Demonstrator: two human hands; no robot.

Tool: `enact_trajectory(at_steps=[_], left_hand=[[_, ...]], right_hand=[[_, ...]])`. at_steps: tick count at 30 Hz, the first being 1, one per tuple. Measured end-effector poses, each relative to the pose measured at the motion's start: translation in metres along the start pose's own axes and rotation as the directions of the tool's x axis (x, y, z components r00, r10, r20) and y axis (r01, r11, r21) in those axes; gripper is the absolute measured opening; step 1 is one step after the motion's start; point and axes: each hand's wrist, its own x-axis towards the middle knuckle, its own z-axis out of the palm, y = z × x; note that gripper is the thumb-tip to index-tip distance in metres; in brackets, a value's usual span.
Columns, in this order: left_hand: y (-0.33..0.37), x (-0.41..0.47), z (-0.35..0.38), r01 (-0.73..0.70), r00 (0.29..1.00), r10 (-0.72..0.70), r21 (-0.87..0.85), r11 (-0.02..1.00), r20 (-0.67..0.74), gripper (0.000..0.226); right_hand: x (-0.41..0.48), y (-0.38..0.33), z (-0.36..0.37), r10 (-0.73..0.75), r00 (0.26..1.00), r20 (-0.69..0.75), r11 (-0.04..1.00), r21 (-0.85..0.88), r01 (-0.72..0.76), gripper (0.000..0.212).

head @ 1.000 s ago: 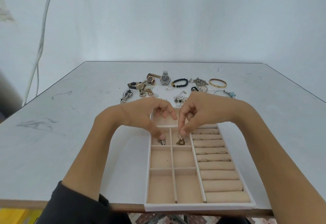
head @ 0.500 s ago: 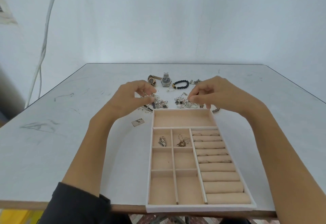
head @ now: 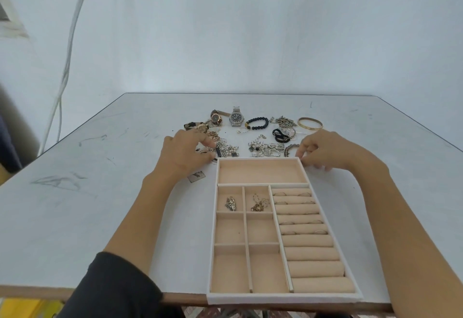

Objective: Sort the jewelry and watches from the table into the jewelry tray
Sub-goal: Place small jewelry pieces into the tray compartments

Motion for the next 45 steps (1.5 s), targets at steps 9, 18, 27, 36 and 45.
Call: enact_trajectory(at_steps=[9, 18, 27, 36, 45], left_hand=[[-0.006, -0.005, -0.01, 0.084, 0.996, -0.081, 0.065, 0.994, -0.038, 0.019], [-0.011, -0.006, -0.01, 0.058, 0.998, -0.057, 0.082, 0.995, -0.016, 0.018], [-0.012, -0.003, -0.007, 0.058, 0.993, -0.061, 0.032, 0.998, 0.097, 0.01], [-0.013, -0.002, -0.012, 0.07, 0.983, -0.106, -0.234, 0.97, -0.148, 0.01], [-0.014, 0.001, -0.02, 0.0, 0.912, -0.153, -0.374, 0.927, -0.38, 0.008]], right_hand=[[-0.001, -0.001, 0.0, 0.013, 1.0, 0.008, 1.0, 0.014, -0.014, 0.005], [-0.002, -0.001, 0.0, 0.017, 1.0, 0.012, 0.999, 0.047, -0.018, 0.005], [0.002, -0.001, 0.002, 0.022, 0.999, -0.027, 0.998, 0.061, -0.02, 0.009], [0.005, -0.003, 0.004, -0.013, 0.992, -0.123, 1.0, 0.015, 0.015, 0.013], [0.033, -0.077, 0.026, -0.219, 0.962, -0.161, 0.969, -0.15, 0.196, 0.007]])
